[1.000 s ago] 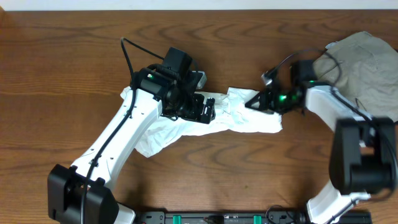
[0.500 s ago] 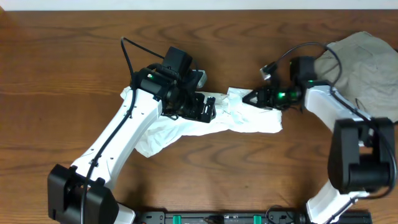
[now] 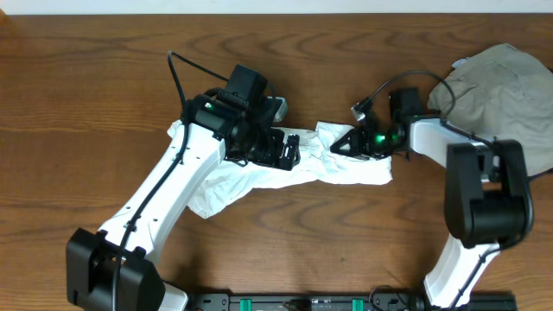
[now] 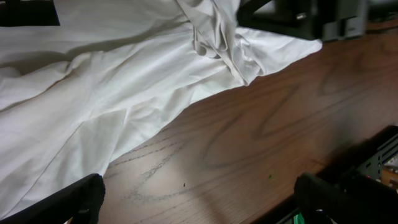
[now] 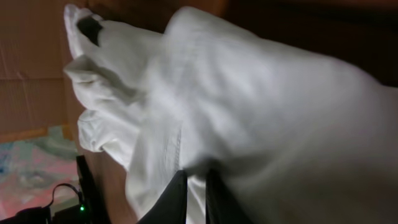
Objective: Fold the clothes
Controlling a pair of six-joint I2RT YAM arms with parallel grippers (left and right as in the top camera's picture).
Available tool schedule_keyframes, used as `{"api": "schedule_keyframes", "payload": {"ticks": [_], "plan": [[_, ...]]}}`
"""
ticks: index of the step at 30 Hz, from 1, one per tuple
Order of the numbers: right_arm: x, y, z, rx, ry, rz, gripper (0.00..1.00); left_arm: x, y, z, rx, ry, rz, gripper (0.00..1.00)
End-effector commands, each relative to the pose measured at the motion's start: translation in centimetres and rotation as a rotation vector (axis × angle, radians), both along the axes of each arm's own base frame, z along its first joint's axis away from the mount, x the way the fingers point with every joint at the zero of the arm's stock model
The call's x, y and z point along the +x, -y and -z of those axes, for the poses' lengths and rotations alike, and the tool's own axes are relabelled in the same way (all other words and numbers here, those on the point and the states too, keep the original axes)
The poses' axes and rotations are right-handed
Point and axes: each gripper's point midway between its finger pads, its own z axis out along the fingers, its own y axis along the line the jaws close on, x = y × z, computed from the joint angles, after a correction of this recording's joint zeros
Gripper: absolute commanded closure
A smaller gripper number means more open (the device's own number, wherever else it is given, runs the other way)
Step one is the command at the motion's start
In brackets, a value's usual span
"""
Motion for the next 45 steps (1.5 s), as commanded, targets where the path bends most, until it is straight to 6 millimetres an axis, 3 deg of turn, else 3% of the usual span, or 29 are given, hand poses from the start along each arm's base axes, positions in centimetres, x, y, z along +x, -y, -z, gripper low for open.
{"api": "schedule_keyframes", "payload": {"ticks": [1,4,7,9,13,22,28,30,33,37,39,41,43,44,45], "plan": [[1.1,1.2,-5.5,-0.005,0.149,0.025,0.89,0.0,0.2,0.0,-0.007,-0.006,0.006,0.01],[0.6,2.3,-8.3,-0.059,0.195,0.056,0.85,0.0,0.2,0.0,-0.007,-0.007,0.006,0.01],[-0.4,4.5,-8.3,-0.226,0.178,0.102,0.82,0.0,0.2,0.0,-0.007,-0.007,0.006,0.01],[-1.3,4.8,-7.9,-0.259,0.183,0.058,0.82,0.0,0.2,0.0,-0.007,-0.006,0.006,0.01],[-2.6,4.8,-5.8,-0.264,0.130,0.029,0.82,0.0,0.2,0.0,-0.007,-0.006,0.006,0.01],[-4.5,3.8,1.0,-0.186,0.078,0.006,0.78,-0.1,0.2,0.0,-0.005,-0.010,0.006,0.01],[-4.9,3.8,3.0,-0.188,0.032,0.002,0.83,-0.1,0.2,0.0,-0.005,-0.010,0.006,0.01],[-4.5,3.8,2.3,-0.187,0.050,0.003,0.83,-0.1,0.2,0.0,-0.005,-0.010,0.006,0.01],[-3.7,3.8,-0.3,-0.185,0.104,0.009,0.82,-0.2,0.1,0.0,-0.003,-0.013,0.006,0.01],[-3.1,3.8,-6.1,-0.185,0.213,0.021,0.80,0.0,-0.1,0.0,-0.003,-0.014,-0.003,0.01],[-3.1,4.0,-9.4,-0.195,0.275,0.032,0.73,0.4,-0.6,-0.1,-0.006,-0.009,-0.020,0.01],[-3.6,4.6,-12.1,-0.228,0.317,0.056,0.46,1.0,-1.5,-0.3,-0.009,-0.004,-0.050,0.01],[-4.2,5.3,-13.9,-0.268,0.335,0.092,0.08,1.5,-2.6,-0.5,-0.010,0.000,-0.088,0.01],[-4.7,5.6,-14.6,-0.285,0.344,0.106,0.01,1.9,-3.4,-0.6,-0.010,0.000,-0.111,0.01],[-5.2,5.9,-15.1,-0.300,0.351,0.118,0.01,2.2,-4.3,-0.7,-0.010,-0.001,-0.137,0.01]]}}
